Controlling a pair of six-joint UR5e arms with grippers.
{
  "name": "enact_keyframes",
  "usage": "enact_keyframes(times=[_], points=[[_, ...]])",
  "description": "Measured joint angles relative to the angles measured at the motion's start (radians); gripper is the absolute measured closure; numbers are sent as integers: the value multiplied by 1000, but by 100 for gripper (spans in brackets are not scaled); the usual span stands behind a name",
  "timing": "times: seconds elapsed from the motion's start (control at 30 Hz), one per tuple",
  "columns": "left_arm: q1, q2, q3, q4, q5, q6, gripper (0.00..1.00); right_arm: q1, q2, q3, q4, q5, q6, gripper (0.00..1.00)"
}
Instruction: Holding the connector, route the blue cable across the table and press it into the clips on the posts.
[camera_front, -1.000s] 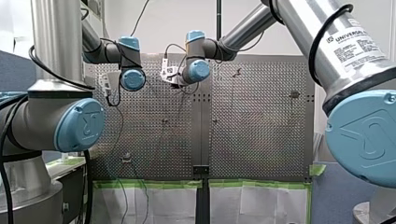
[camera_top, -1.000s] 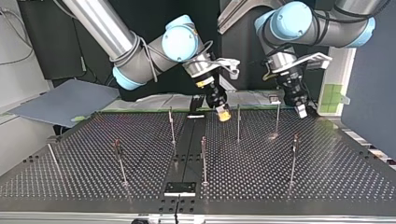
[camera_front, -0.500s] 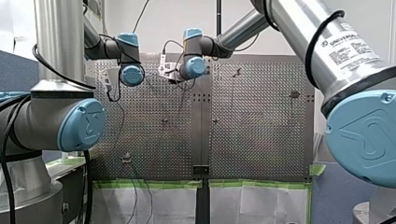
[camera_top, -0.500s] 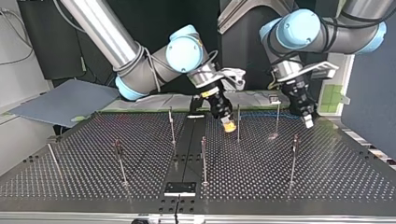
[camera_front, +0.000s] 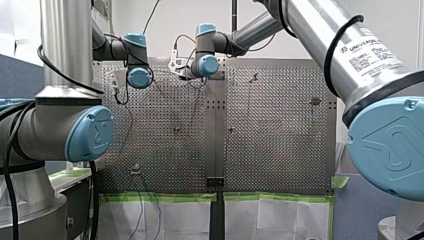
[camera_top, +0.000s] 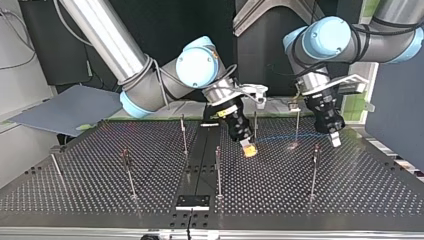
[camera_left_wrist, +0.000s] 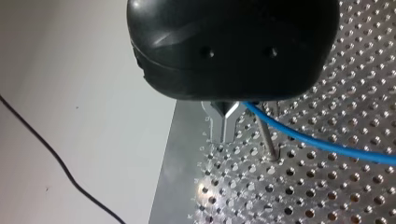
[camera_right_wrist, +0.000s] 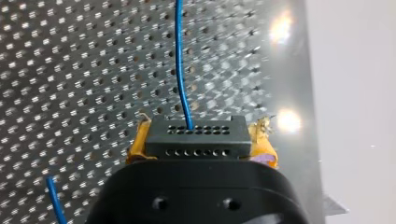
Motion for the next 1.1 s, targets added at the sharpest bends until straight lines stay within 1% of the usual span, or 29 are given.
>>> enact_keyframes(times=[0.13,0.27,0.47,0.7,0.83,0.97,1.1], points=[[14,-14,10,-3,10,-2,100,-2,5,-31,1,-4,2,100],[27,-34,19,-3,23,-9,100,2,16,-65,4,-5,2,100],[54,-40,22,9,48,-26,100,11,41,-119,18,-6,2,100],[79,-51,26,15,77,-37,100,14,70,-179,23,-5,2,100],[92,-66,31,17,93,-39,100,14,85,-194,29,-4,3,100],[105,-72,32,19,101,-48,100,16,96,-197,40,-2,4,100],[114,-73,32,23,118,-56,100,17,103,-197,46,0,5,100]])
